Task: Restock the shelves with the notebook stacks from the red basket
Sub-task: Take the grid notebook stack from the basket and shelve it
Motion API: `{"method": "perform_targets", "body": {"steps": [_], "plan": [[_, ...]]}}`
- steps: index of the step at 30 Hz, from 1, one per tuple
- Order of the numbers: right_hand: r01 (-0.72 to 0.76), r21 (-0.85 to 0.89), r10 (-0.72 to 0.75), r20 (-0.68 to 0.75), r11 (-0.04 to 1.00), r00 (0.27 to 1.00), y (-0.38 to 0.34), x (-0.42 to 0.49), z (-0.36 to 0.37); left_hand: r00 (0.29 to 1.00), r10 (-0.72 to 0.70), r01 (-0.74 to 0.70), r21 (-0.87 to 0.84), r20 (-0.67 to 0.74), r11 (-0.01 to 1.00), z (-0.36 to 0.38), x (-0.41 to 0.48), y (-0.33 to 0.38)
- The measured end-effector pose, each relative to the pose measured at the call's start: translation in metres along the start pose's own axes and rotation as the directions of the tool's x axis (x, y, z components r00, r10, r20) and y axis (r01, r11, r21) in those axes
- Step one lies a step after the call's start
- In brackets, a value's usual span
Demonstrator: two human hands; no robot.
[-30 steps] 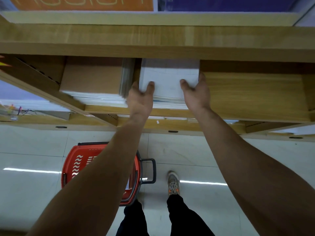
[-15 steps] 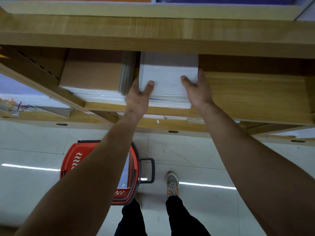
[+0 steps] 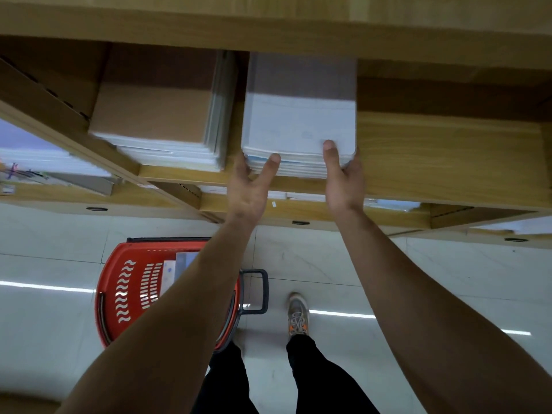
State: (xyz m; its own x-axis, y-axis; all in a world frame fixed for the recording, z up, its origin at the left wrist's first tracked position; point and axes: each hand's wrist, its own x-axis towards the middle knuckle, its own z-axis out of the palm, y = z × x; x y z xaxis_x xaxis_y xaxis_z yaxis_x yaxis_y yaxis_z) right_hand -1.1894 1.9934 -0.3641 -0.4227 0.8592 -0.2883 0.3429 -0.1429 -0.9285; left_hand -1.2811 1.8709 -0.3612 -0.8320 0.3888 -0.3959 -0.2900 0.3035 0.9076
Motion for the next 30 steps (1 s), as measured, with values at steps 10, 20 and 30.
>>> {"method": "perform_targets", "body": {"steps": [10,20,30], "plan": [[0.026,0.014,-0.025,-0.086,1.000,0.996,0.009,0.002,0.011,0.992,0.043,-0.043,-0.004,-0.115,0.999,0.020,0.002,0.009],[0.023,-0.021,-0.024,-0.079,1.000,0.997,0.019,0.002,0.020,0.976,0.056,-0.080,-0.107,-0.211,0.991,0.019,-0.004,0.000],[0.024,-0.060,-0.029,-0.093,0.998,0.995,0.010,0.000,0.039,0.983,0.011,-0.023,-0.064,-0.183,0.998,0.008,0.015,0.004]]}}
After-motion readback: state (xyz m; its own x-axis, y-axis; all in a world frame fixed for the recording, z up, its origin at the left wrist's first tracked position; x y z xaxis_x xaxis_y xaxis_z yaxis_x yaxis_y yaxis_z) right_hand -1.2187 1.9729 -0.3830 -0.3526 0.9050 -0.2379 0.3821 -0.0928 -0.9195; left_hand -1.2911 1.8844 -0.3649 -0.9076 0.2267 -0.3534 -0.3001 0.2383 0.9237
